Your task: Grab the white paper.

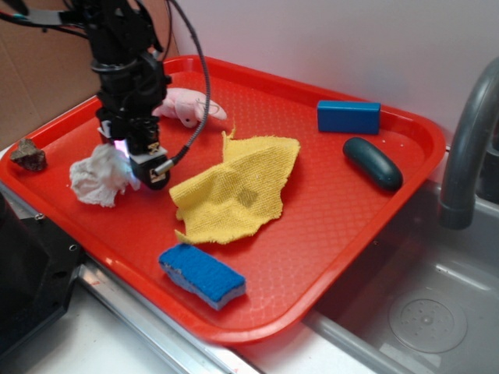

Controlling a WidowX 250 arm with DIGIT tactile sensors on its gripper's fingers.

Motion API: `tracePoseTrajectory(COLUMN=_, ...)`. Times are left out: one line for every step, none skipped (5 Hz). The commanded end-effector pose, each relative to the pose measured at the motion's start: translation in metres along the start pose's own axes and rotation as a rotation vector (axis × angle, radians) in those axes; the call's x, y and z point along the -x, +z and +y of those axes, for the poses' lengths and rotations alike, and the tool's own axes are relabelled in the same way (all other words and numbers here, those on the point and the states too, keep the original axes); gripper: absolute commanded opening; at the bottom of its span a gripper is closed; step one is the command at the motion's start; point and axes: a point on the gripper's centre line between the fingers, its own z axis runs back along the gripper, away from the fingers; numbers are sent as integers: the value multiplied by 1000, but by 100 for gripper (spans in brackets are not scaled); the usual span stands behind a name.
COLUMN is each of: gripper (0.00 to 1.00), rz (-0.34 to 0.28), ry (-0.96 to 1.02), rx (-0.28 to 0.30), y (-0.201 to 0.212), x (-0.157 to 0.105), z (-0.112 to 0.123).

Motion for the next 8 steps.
tracePoseTrajectory(gripper=0, rz=-87, ry=4, rx=-9, y=29, x=-8, z=-1)
tracePoseTrajectory(gripper=0, rz=-135, ry=10, rx=-22, y=57, x=-5, z=-3)
tracePoseTrajectory(gripper=0, rz=-199, ry=37, rx=-22, y=92, x=-2, z=0)
tracePoseTrajectory(gripper=100, rz=-198, ry=73, rx=4, y=97, x=7, z=6)
tracePoseTrajectory(gripper=100, rz=-125, ry=142, rx=-22, y=63, x=23, z=10)
tracePoseTrajectory(gripper=100, rz=-119, ry=156, rx=-48, y=46, x=44, z=16)
tracePoseTrajectory(gripper=100, rz=-118, ry=135, rx=-5, y=25, x=46, z=14)
tracePoseTrajectory(gripper=100, rz=-96, ry=95, rx=55, y=-1, x=38, z=9)
